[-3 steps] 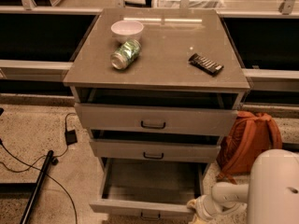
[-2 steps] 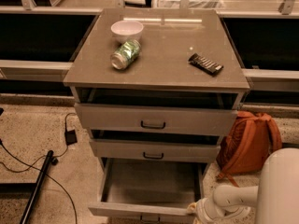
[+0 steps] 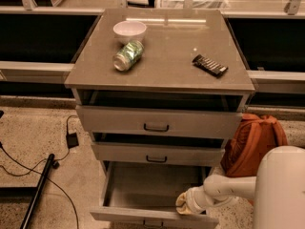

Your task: Open bottom drawer

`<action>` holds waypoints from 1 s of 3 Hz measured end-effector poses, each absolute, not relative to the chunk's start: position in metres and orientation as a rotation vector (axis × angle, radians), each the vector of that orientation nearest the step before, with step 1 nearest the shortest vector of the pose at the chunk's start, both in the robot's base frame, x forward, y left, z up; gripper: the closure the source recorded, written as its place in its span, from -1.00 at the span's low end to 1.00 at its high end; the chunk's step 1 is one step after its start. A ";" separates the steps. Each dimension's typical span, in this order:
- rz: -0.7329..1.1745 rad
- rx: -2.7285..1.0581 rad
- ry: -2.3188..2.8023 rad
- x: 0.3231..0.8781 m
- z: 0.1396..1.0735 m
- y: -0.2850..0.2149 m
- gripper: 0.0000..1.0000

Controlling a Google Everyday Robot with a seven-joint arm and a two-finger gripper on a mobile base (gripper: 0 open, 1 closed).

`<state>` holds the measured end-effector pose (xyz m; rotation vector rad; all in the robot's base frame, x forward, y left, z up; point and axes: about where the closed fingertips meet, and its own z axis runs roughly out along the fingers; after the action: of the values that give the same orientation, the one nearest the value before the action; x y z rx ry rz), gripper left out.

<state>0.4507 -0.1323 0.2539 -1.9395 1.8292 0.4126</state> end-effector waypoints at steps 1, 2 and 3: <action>0.392 -1.896 1.817 0.485 0.230 -0.131 0.66; 0.395 -1.876 1.841 0.500 0.193 -0.138 1.00; 0.447 -1.907 1.870 0.490 0.156 -0.141 1.00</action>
Offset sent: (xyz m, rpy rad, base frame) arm 0.0631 -0.0230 -0.1178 0.0155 0.0024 -0.0772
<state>0.4898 -0.1411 0.1563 -1.9071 1.8696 0.4473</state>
